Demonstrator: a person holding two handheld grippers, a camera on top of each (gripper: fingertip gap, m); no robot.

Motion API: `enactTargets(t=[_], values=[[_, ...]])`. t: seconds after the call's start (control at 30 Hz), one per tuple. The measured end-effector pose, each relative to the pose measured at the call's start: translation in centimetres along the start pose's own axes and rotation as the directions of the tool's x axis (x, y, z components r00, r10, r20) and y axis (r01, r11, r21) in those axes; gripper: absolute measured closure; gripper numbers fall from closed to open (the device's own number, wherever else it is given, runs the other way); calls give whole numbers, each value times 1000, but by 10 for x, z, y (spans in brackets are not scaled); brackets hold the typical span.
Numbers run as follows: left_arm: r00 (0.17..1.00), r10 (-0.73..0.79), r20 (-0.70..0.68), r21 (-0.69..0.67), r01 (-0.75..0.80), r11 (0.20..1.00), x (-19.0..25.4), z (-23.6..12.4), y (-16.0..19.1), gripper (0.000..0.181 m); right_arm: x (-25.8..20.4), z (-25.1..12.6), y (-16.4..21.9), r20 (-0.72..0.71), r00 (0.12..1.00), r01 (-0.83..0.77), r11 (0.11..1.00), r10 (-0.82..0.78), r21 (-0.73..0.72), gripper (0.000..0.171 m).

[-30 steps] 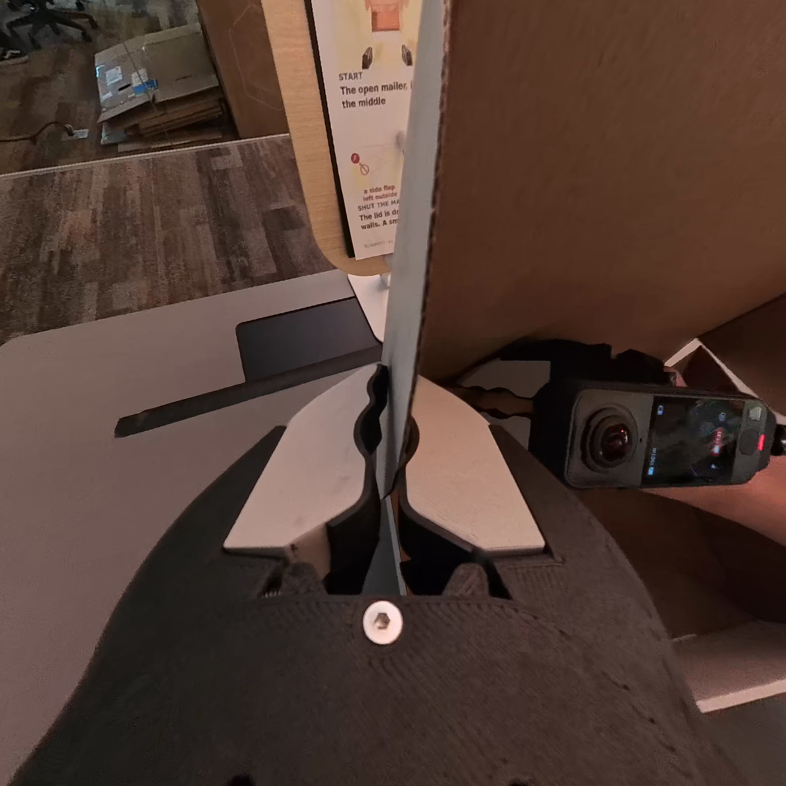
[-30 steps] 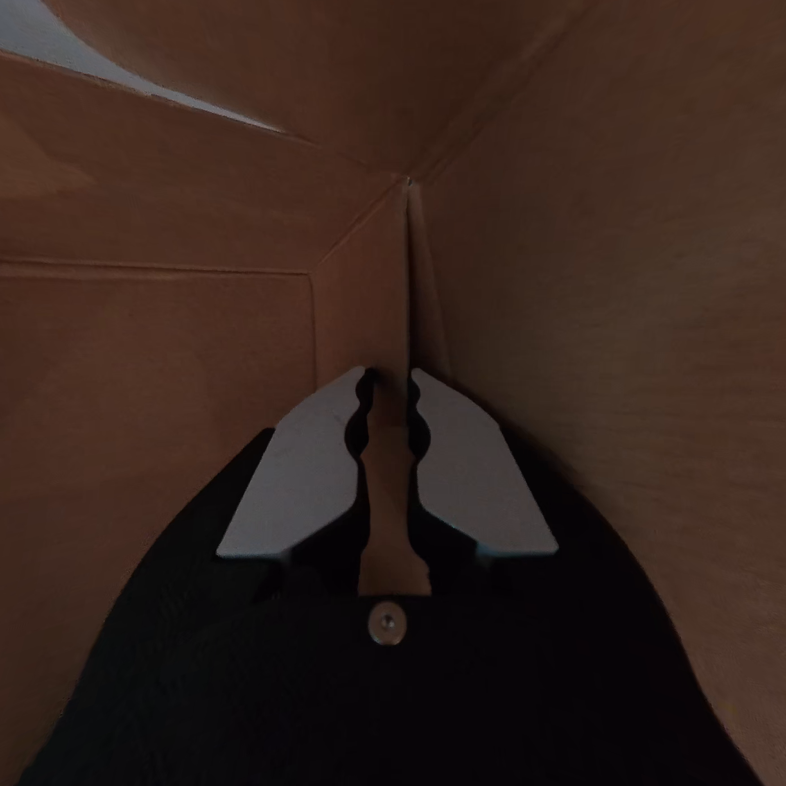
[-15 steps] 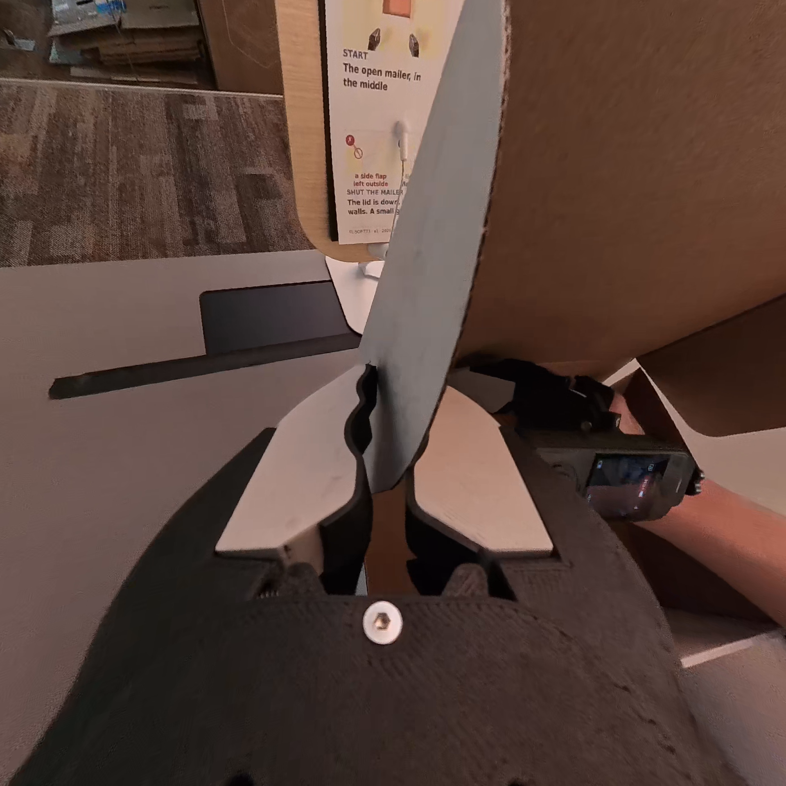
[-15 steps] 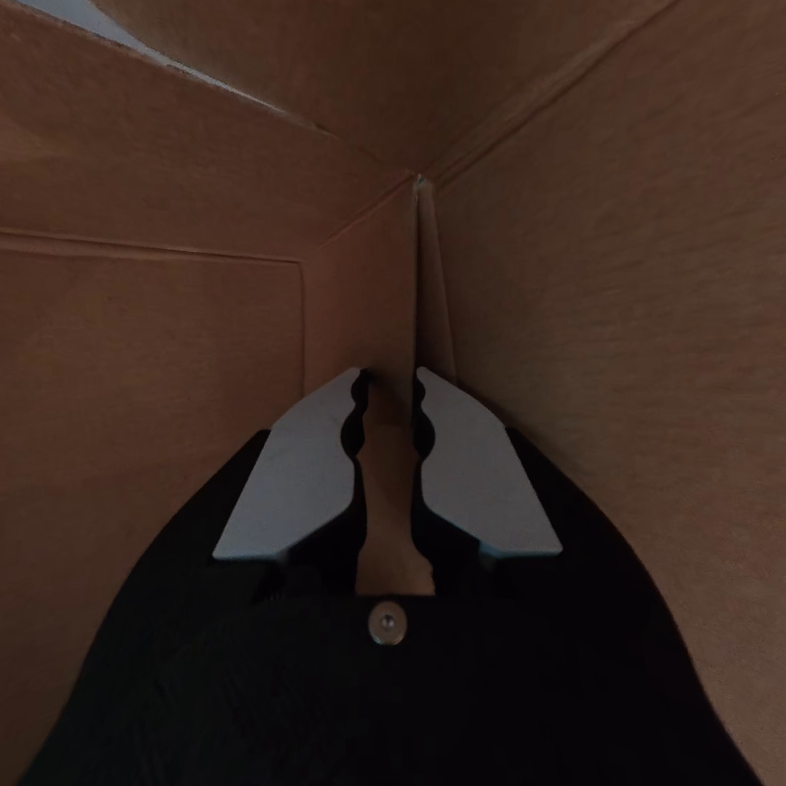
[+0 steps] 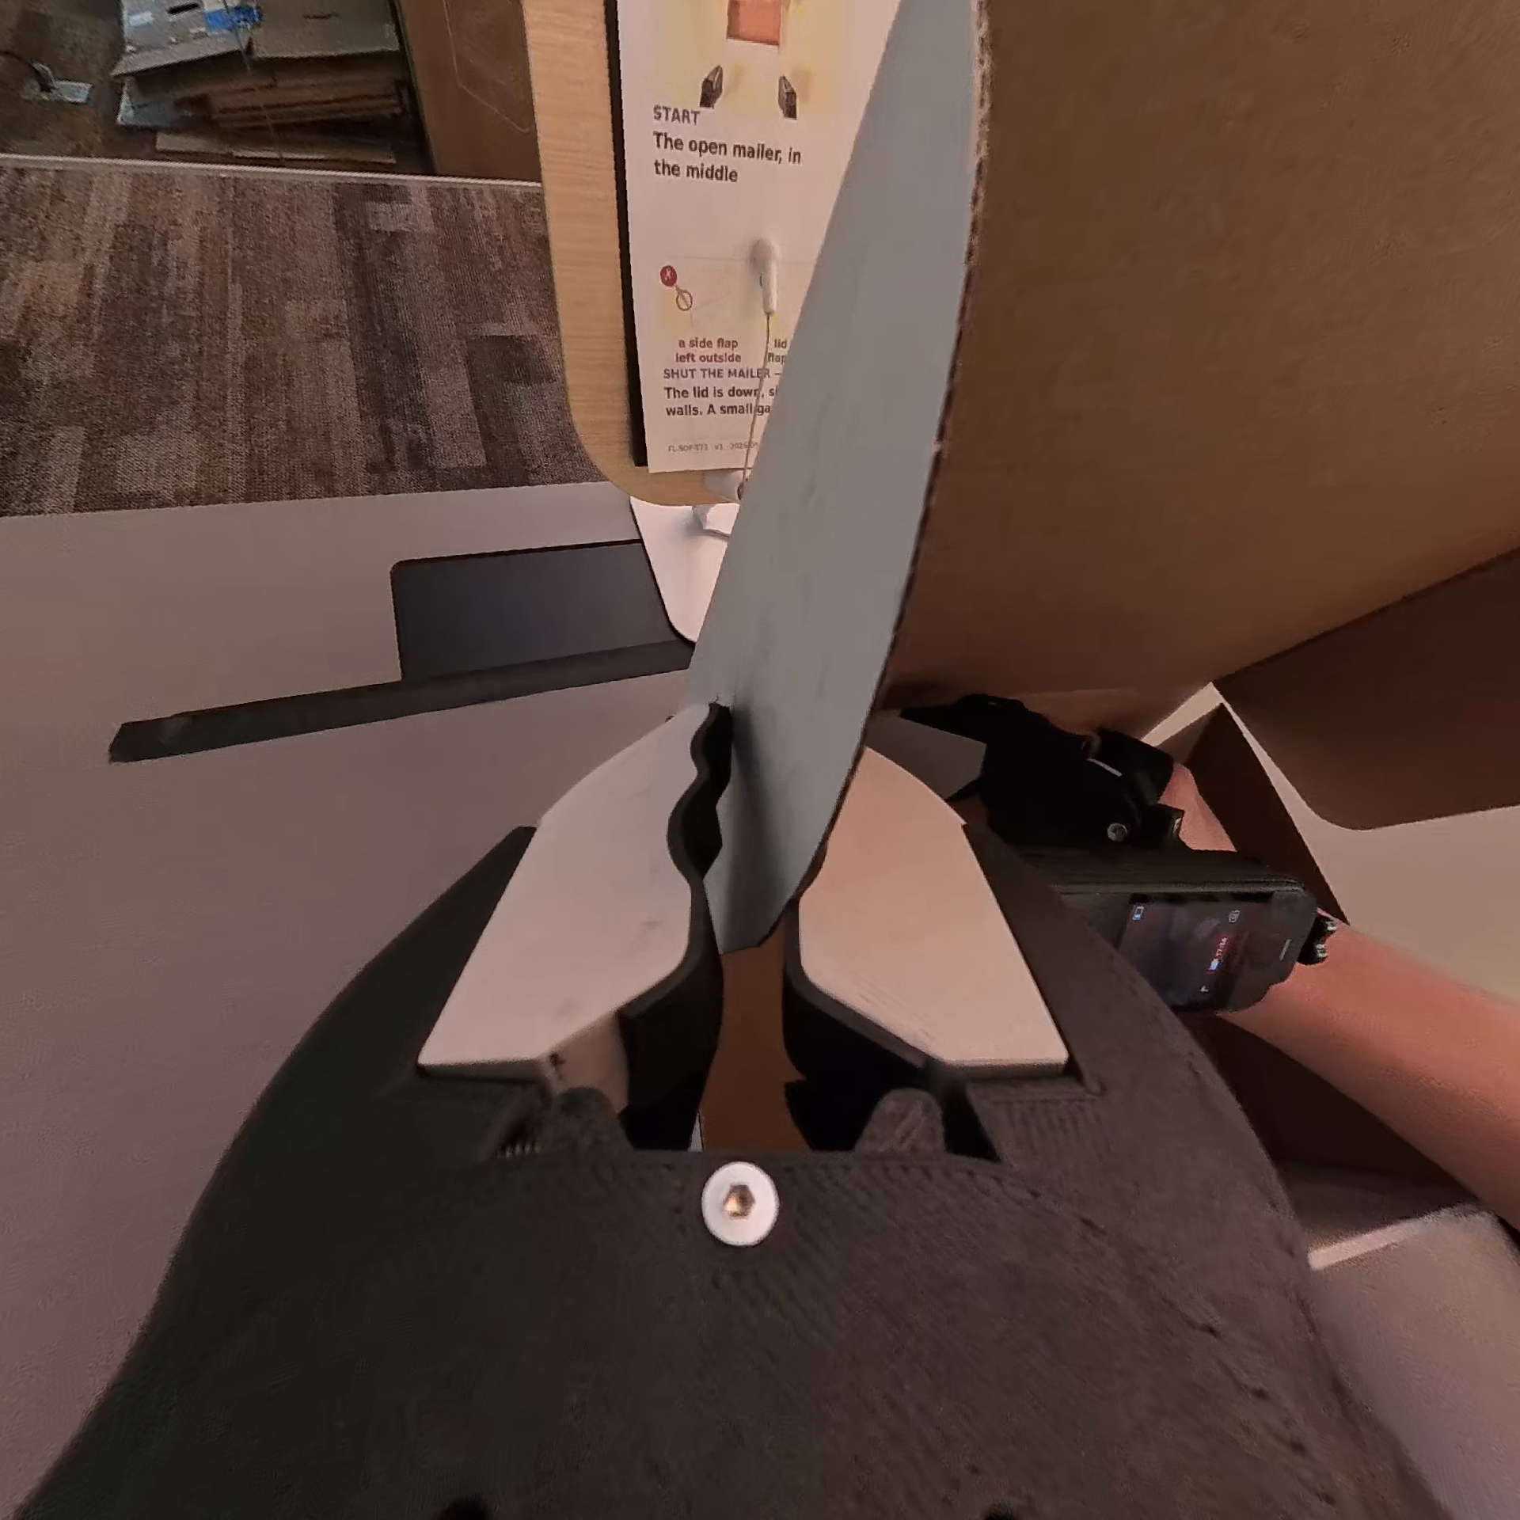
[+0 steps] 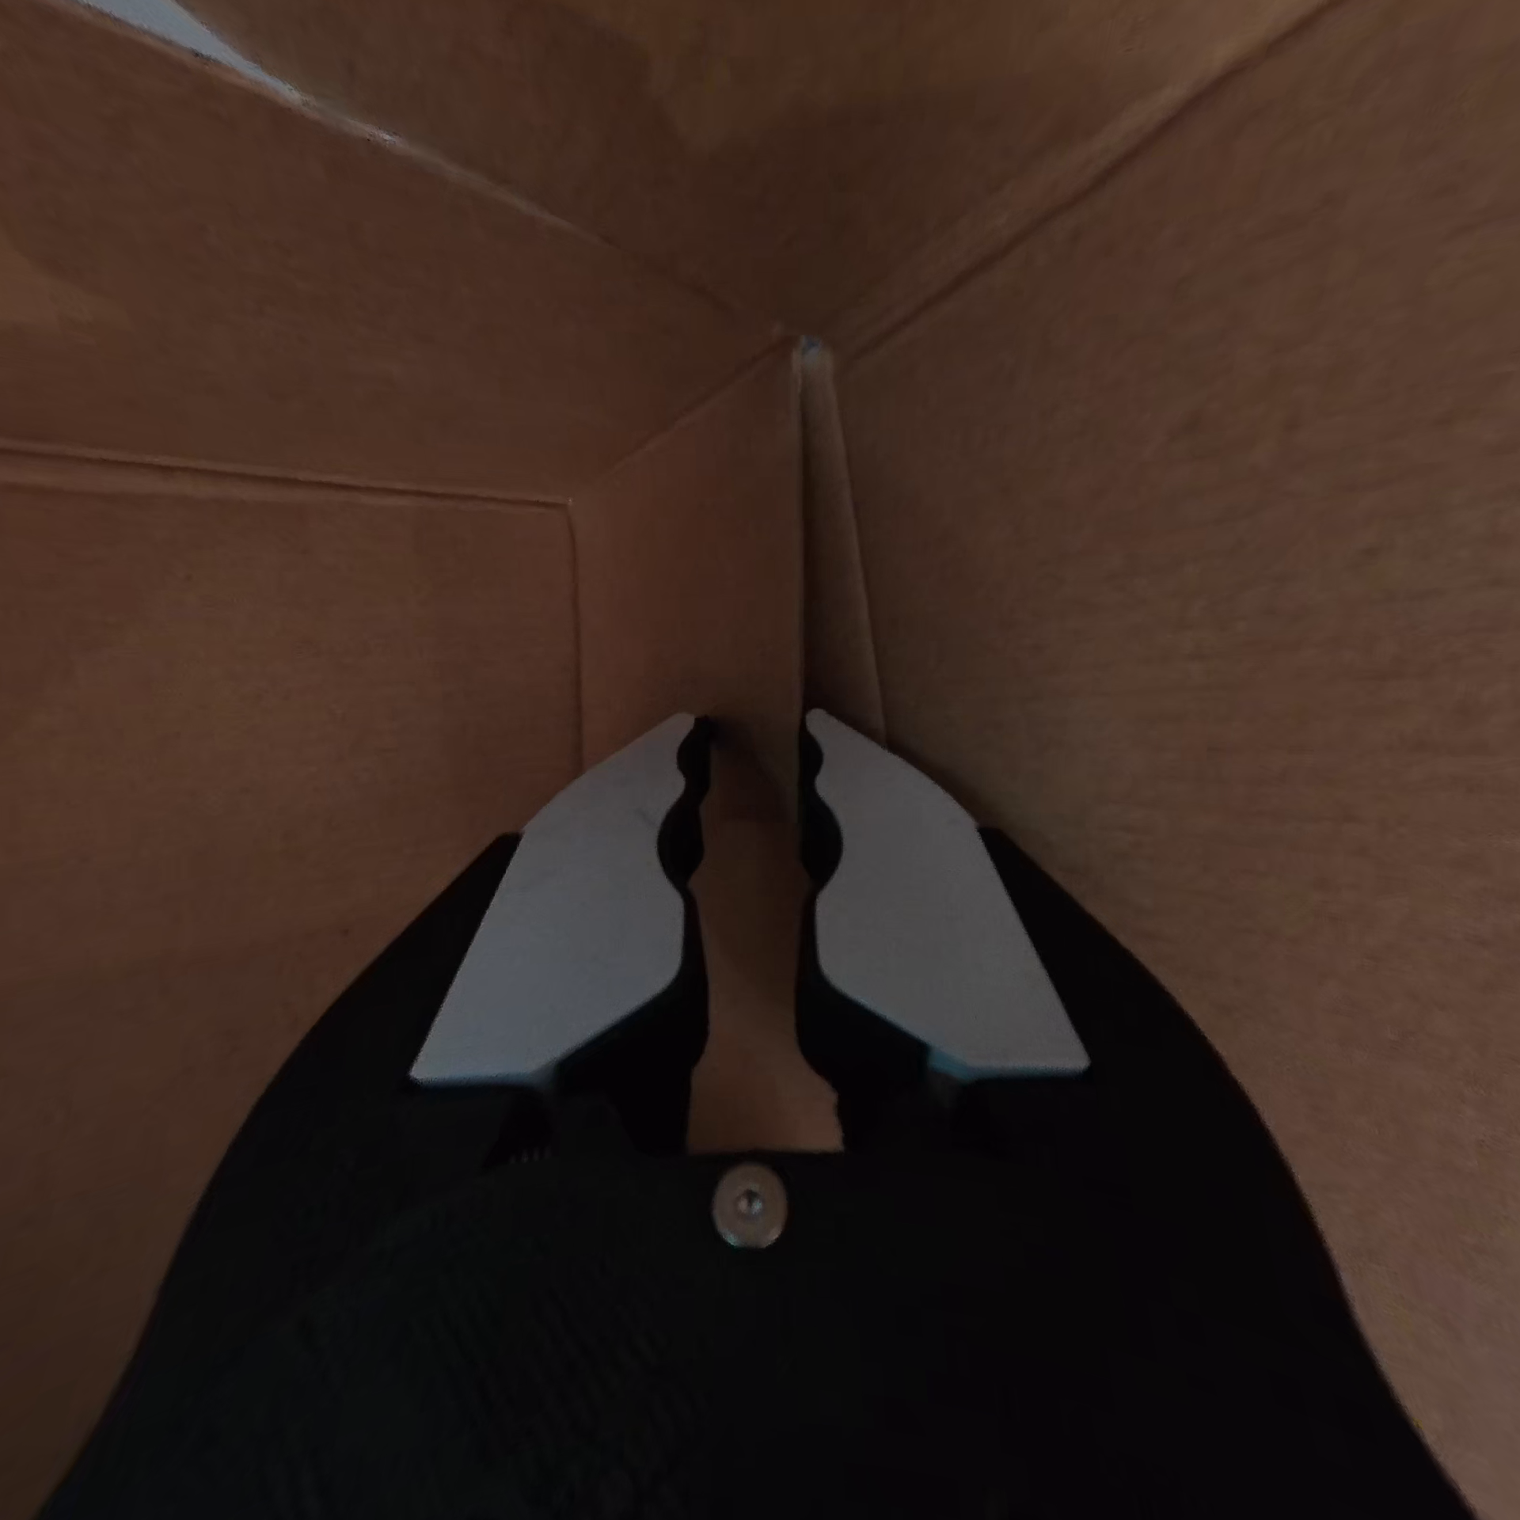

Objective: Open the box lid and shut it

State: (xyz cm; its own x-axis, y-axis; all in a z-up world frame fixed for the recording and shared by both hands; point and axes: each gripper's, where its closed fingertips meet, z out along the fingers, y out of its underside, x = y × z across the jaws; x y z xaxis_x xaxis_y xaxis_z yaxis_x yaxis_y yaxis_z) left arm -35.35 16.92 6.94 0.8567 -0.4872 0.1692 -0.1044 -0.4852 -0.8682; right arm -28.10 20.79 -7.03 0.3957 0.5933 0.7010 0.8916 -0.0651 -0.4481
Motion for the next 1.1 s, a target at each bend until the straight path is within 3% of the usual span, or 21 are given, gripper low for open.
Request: enactTargets(t=[0.27, 0.47, 0.67, 0.8, 0.9, 1.1], values=[[990, -103, -91, 10, 105, 994, 4, 2, -2, 161, 1, 3, 1, -45, 999, 11, 1000, -10, 8, 150], [989, -95, -116, -2, 95, 995, -1, 6, 0, 158, -2, 7, 2, -62, 997, 44, 999, -44, -11, 149], [984, -65, -166, -169, 37, 985, -5, 7, 26, 157, -3, 8, 4, -60, 997, 39, 999, -40, -16, 148], [994, 9, -112, -232, -35, 972, -9, 18, 39, 160, -3, 8, 5, -56, 998, 34, 999, -35, -16, 147], [997, 72, -22, -243, -75, 967, -19, 20, 40, 173, -2, 9, 6, -57, 998, 30, 999, -31, -18, 147], [997, 68, 35, -253, -58, 966, -17, 17, 40, 176, -3, 8, 5, -58, 998, 39, 999, -39, -10, 148]])
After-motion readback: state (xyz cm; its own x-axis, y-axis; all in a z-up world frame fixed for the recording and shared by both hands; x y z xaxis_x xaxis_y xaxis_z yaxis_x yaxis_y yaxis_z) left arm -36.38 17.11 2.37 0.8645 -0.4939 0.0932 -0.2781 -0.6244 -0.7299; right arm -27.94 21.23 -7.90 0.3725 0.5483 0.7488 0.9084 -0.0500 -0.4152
